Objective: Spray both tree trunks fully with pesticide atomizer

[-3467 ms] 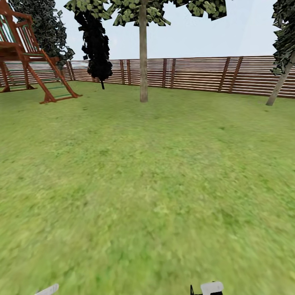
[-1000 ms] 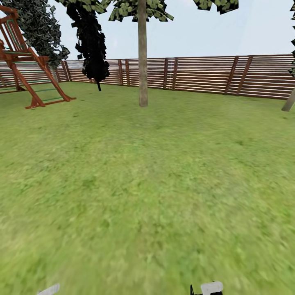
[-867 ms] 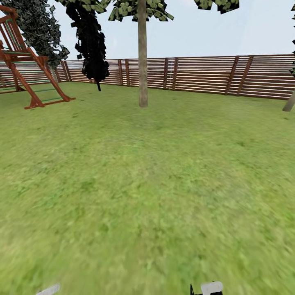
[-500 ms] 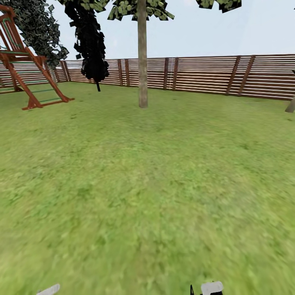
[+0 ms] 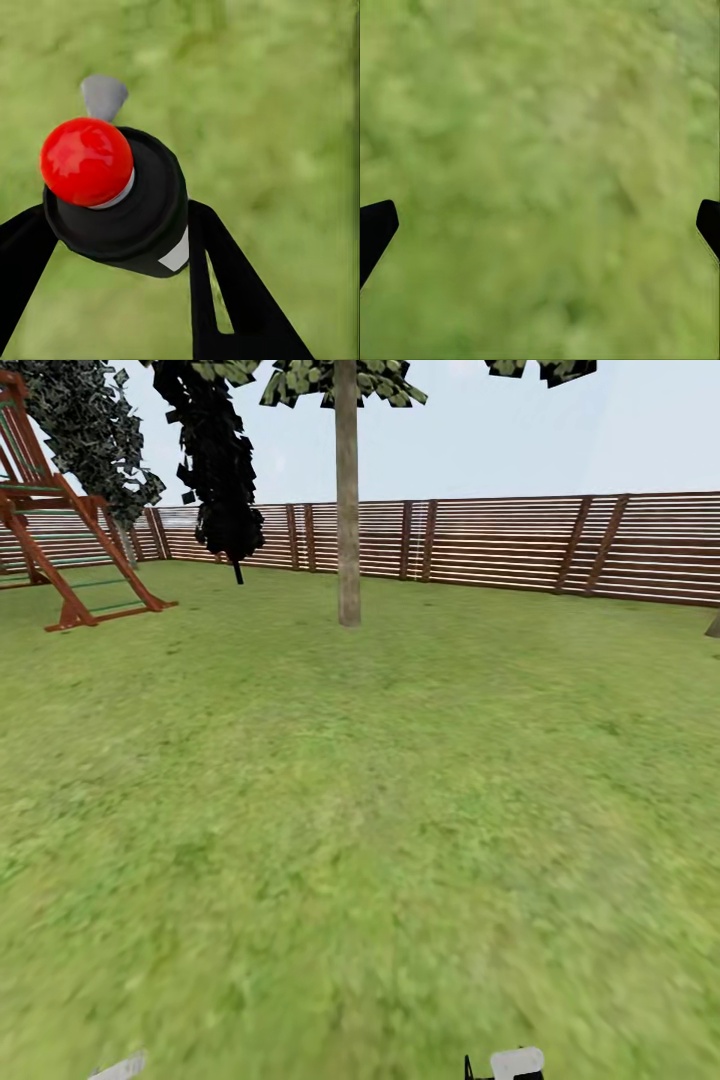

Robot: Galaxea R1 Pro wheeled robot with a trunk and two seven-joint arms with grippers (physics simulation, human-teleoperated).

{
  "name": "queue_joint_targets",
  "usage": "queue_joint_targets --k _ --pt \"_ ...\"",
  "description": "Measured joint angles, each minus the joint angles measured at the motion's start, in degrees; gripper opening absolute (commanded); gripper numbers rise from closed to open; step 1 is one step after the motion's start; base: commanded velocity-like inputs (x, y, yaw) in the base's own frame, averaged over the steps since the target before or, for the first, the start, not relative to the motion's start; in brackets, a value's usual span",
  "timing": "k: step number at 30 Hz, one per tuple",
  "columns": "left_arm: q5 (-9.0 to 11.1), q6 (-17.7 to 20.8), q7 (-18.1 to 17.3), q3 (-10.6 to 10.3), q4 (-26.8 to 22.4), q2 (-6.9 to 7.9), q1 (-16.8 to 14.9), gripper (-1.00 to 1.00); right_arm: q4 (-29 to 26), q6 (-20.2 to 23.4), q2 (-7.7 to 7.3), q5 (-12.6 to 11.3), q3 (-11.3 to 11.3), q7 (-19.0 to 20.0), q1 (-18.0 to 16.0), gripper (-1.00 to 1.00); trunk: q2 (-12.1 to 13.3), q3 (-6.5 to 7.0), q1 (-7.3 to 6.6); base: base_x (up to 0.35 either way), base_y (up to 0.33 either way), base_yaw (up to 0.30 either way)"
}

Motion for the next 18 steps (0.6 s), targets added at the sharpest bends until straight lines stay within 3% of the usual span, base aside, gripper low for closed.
queue_joint_targets --k 18 --pt "0.0 0.0 0.0 0.0 0.0 0.0 0.0 -1.0 0.0 0.0 0.0 0.0 0.0 0.0 0.0 1.0 0.0 0.0 0.0 0.336 0.0 0.0"
